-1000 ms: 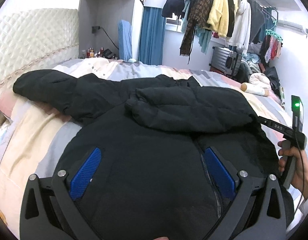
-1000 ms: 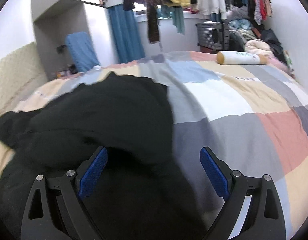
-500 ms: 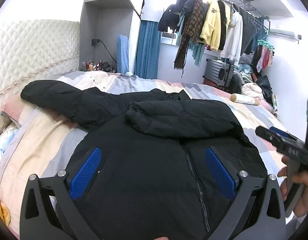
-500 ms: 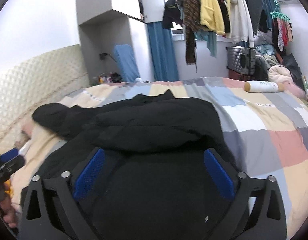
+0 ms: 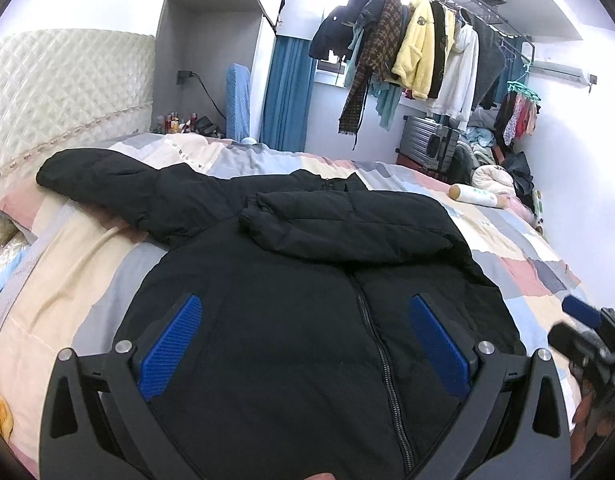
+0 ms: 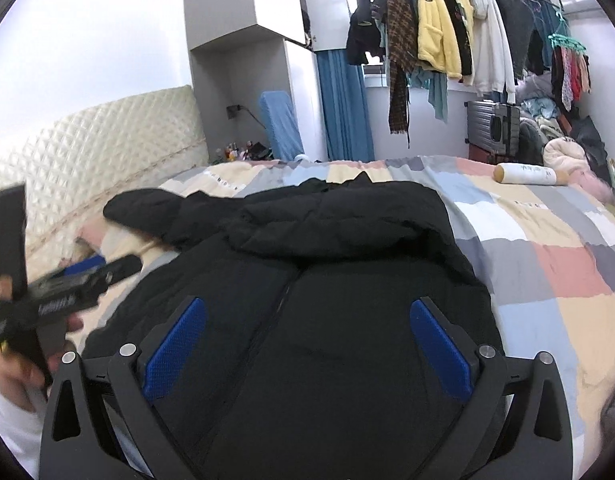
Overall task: Fold large clothes
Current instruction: 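Move the left gripper to the other sleeve cuff of the jacket, then grasp the sleeve cuff with the left gripper and lift it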
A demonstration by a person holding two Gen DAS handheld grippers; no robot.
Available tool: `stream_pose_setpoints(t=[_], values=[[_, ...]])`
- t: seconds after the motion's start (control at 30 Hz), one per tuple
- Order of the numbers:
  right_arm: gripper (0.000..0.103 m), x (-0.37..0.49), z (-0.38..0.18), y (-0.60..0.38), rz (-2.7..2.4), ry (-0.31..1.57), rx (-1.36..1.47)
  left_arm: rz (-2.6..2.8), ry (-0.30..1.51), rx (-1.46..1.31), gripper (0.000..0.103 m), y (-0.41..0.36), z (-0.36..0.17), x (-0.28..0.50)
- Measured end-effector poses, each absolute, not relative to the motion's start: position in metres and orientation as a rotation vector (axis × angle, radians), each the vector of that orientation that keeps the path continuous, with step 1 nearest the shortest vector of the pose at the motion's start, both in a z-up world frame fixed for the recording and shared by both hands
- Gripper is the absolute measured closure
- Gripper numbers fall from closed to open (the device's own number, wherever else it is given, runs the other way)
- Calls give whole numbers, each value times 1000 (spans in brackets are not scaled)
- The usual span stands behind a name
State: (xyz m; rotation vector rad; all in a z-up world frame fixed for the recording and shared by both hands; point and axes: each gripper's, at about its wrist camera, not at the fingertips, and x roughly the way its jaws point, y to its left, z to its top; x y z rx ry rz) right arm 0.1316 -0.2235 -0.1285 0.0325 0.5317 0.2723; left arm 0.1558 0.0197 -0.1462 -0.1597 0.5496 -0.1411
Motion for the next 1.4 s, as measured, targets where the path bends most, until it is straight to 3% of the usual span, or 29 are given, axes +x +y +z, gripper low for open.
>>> stream_pose_setpoints(t=[0.27, 0.6, 0.93, 1.4], values=[[0, 136, -132, -221, 285, 491, 30, -117, 577, -237, 0, 69, -122, 195], [0, 147, -145, -233, 255, 545, 100, 90, 594, -293, 0, 216, -85, 309], [0, 165, -157, -231, 188, 618, 134, 292, 626, -542, 0, 381, -157, 393], [0, 218, -172, -221, 80, 690, 166, 383, 587, -728, 1, 477, -230, 461]])
